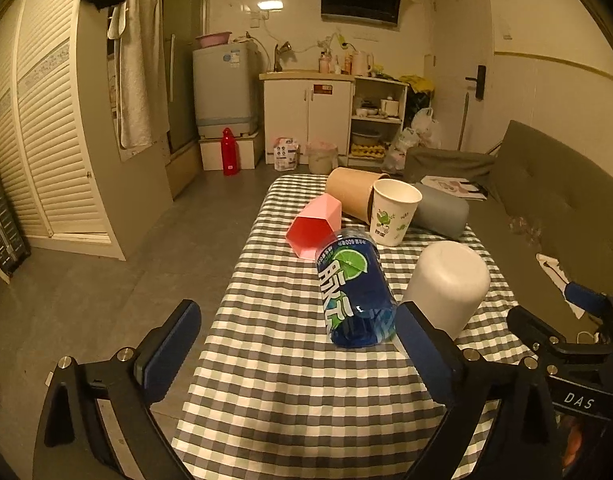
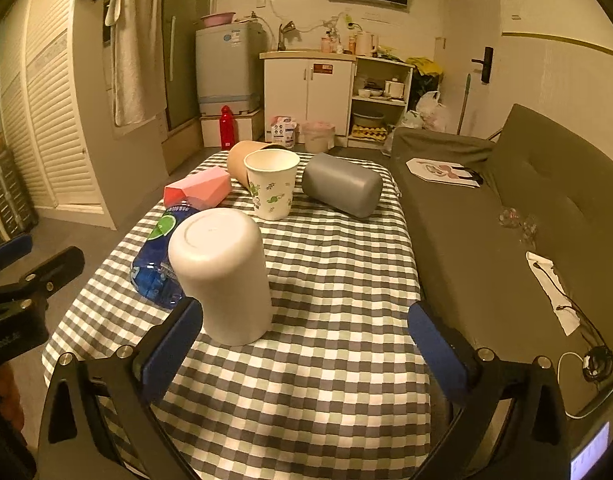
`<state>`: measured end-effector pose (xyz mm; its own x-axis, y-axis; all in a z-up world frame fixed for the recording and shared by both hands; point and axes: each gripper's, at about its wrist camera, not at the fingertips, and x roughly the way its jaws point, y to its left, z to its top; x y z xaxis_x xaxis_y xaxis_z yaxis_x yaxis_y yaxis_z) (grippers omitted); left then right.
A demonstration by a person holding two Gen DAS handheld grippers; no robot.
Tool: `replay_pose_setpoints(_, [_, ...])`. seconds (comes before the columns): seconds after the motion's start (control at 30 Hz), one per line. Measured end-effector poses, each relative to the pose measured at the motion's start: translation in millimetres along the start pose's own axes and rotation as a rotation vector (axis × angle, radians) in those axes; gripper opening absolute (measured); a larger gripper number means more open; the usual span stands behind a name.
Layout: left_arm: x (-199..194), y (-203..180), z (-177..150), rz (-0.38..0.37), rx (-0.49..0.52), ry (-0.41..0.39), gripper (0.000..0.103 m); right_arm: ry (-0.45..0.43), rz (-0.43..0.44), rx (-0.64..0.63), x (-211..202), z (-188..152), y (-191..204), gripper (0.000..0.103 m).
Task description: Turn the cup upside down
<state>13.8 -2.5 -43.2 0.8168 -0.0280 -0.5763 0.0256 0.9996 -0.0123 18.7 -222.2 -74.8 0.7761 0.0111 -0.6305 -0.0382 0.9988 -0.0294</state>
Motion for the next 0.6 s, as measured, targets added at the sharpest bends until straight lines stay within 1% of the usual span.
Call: replay_pose_setpoints(0.6, [-4.4, -2.3, 1.4, 0.006, 0.0, -0.031, 0.101, 0.0, -0.001, 0.013, -0.4, 1.2, -1.2, 0.103])
